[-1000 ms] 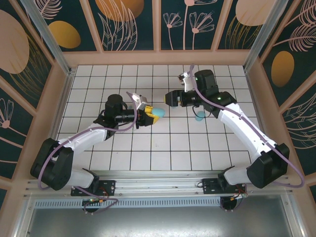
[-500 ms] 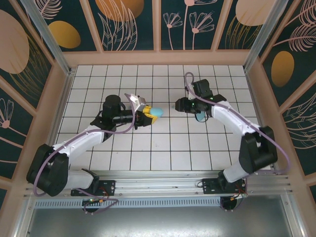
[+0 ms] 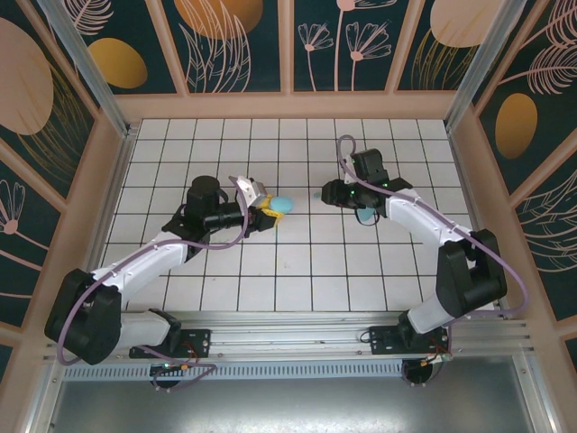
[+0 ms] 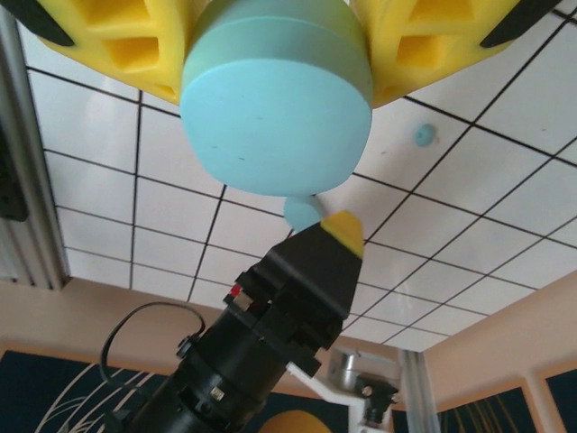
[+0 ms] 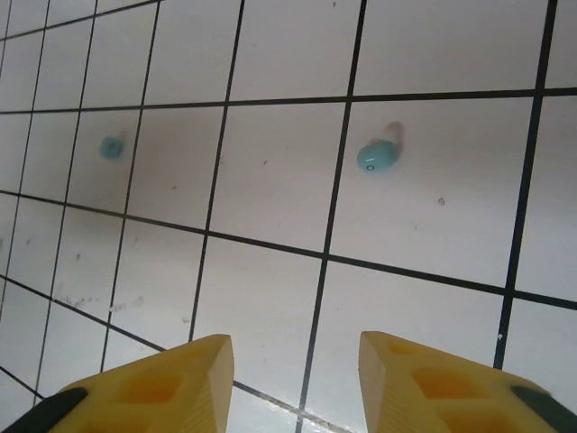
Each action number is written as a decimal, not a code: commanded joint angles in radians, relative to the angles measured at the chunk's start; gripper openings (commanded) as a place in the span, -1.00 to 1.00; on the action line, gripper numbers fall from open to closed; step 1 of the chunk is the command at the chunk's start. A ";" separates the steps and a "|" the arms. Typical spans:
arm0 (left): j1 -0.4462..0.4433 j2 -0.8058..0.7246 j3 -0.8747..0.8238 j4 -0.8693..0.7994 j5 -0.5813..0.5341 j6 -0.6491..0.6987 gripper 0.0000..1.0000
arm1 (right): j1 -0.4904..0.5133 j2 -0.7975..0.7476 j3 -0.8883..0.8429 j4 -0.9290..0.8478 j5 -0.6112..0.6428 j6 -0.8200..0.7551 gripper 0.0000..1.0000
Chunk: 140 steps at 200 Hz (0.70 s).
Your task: Insert wireless bluetooth earbuds into charging case
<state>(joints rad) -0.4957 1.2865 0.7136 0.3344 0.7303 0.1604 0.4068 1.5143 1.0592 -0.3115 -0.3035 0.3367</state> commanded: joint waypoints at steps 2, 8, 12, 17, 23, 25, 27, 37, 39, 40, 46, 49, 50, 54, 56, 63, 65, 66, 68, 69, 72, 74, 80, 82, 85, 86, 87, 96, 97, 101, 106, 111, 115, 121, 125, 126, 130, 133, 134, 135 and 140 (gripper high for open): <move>0.004 -0.042 -0.009 -0.003 -0.057 0.071 -1.00 | 0.072 -0.087 -0.031 0.101 0.022 -0.049 -0.23; 0.003 -0.042 -0.008 -0.001 -0.060 0.074 -1.00 | 0.074 -0.091 -0.031 0.109 0.034 -0.056 -0.22; 0.004 -0.041 -0.008 0.001 -0.060 0.075 -1.00 | 0.069 -0.087 -0.024 0.108 0.026 -0.057 -0.21; 0.004 -0.041 -0.009 0.003 -0.061 0.074 -1.00 | 0.063 -0.082 -0.011 0.102 0.005 -0.058 -0.21; 0.003 -0.042 -0.010 0.009 -0.059 0.072 -1.00 | 0.055 -0.072 0.015 0.087 -0.034 -0.059 -0.22; 0.003 -0.042 -0.012 0.011 -0.059 0.070 -1.00 | 0.054 -0.072 0.025 0.082 -0.045 -0.060 -0.22; 0.003 -0.042 -0.012 0.012 -0.059 0.069 -1.00 | 0.053 -0.072 0.032 0.078 -0.054 -0.060 -0.22; 0.004 -0.049 -0.018 0.019 -0.054 0.064 -1.00 | 0.085 -0.098 0.049 0.092 -0.077 -0.082 -0.23; 0.003 -0.051 -0.018 0.020 -0.051 0.062 -1.00 | 0.088 -0.104 0.049 0.098 -0.077 -0.086 -0.23; 0.004 -0.052 -0.019 0.019 -0.049 0.062 -1.00 | 0.098 -0.112 0.046 0.105 -0.077 -0.094 -0.24; 0.004 -0.057 -0.022 0.022 -0.040 0.062 -1.00 | 0.127 -0.147 0.033 0.135 -0.077 -0.123 -0.26; 0.003 -0.058 -0.023 0.022 -0.030 0.062 -1.00 | 0.134 -0.165 0.024 0.150 -0.078 -0.141 -0.26; 0.003 -0.059 -0.023 0.022 -0.027 0.060 -1.00 | 0.143 -0.171 0.021 0.157 -0.080 -0.145 -0.26; 0.003 -0.061 -0.022 0.023 -0.015 0.059 -1.00 | 0.165 -0.194 0.006 0.177 -0.085 -0.163 -0.26; 0.003 -0.062 -0.022 0.023 -0.008 0.058 -1.00 | 0.172 -0.203 -0.002 0.187 -0.089 -0.173 -0.26; 0.003 -0.064 -0.020 0.025 0.015 0.050 -1.00 | 0.189 -0.242 -0.029 0.220 -0.111 -0.195 -0.23; 0.003 -0.064 -0.018 0.025 0.022 0.047 -1.00 | 0.192 -0.252 -0.039 0.227 -0.119 -0.200 -0.22; 0.003 -0.064 -0.018 0.025 0.024 0.046 -1.00 | 0.193 -0.257 -0.042 0.232 -0.125 -0.202 -0.22; 0.004 -0.063 -0.017 0.025 0.030 0.044 -1.00 | 0.194 -0.265 -0.046 0.241 -0.135 -0.207 -0.21; 0.004 -0.063 -0.016 0.025 0.034 0.043 -1.00 | 0.195 -0.271 -0.054 0.241 -0.139 -0.209 -0.21; 0.004 -0.062 -0.014 0.028 0.044 0.039 -1.00 | 0.196 -0.282 -0.060 0.250 -0.153 -0.216 -0.19; 0.003 -0.062 -0.014 0.029 0.048 0.033 -1.00 | 0.197 -0.291 -0.067 0.253 -0.162 -0.219 -0.18; 0.004 -0.061 -0.011 0.032 0.063 0.022 -1.00 | 0.200 -0.310 -0.083 0.252 -0.184 -0.229 -0.12; 0.004 -0.061 -0.010 0.032 0.069 0.020 -1.00 | 0.202 -0.317 -0.088 0.249 -0.189 -0.232 -0.10; 0.003 -0.061 -0.008 0.035 0.077 0.015 -1.00 | 0.205 -0.324 -0.092 0.244 -0.198 -0.240 -0.07; 0.004 -0.061 -0.007 0.034 0.079 0.013 -1.00 | 0.207 -0.327 -0.093 0.242 -0.199 -0.241 -0.06; 0.004 -0.061 -0.007 0.034 0.082 0.011 -1.00 | 0.207 -0.329 -0.093 0.238 -0.201 -0.244 -0.05; 0.003 -0.060 -0.001 0.031 0.102 0.002 -1.00 | 0.225 -0.347 -0.099 0.210 -0.209 -0.263 0.02; 0.003 -0.060 0.000 0.031 0.103 0.002 -1.00 | 0.228 -0.349 -0.098 0.208 -0.209 -0.263 0.02; 0.003 -0.061 0.003 0.028 0.110 0.000 -1.00 | 0.238 -0.357 -0.099 0.196 -0.208 -0.272 0.05; 0.003 -0.061 0.006 0.024 0.119 -0.002 -1.00 | 0.251 -0.364 -0.100 0.181 -0.204 -0.280 0.08; 0.004 -0.061 0.010 0.023 0.125 -0.003 -1.00 | 0.262 -0.369 -0.099 0.170 -0.198 -0.286 0.11; 0.004 -0.061 0.011 0.019 0.130 -0.003 -1.00 | 0.270 -0.372 -0.099 0.162 -0.195 -0.289 0.12; 0.003 -0.061 0.013 0.019 0.139 -0.005 -1.00 | 0.284 -0.377 -0.099 0.151 -0.188 -0.296 0.14; 0.003 -0.061 0.014 0.018 0.144 -0.005 -1.00 | 0.291 -0.378 -0.098 0.147 -0.184 -0.301 0.14; 0.003 -0.061 0.015 0.018 0.145 -0.006 -1.00 | 0.292 -0.379 -0.098 0.145 -0.183 -0.301 0.15; 0.003 -0.061 0.016 0.019 0.149 -0.007 -1.00 | 0.299 -0.380 -0.096 0.141 -0.180 -0.306 0.15; 0.004 -0.061 0.016 0.021 0.151 -0.009 -1.00 | 0.303 -0.379 -0.095 0.139 -0.179 -0.311 0.15; 0.004 -0.061 0.016 0.021 0.152 -0.009 -1.00 | 0.305 -0.377 -0.095 0.137 -0.178 -0.311 0.15; 0.004 -0.061 0.017 0.022 0.153 -0.010 -1.00 | 0.306 -0.377 -0.095 0.136 -0.178 -0.312 0.15; 0.003 -0.061 0.017 0.024 0.156 -0.015 -1.00 | 0.312 -0.375 -0.090 0.132 -0.177 -0.320 0.16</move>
<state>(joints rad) -0.4957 1.2438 0.7033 0.3393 0.8162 0.1696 0.6846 1.1416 0.9825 -0.1375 -0.4664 0.0841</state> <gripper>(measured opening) 0.327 0.573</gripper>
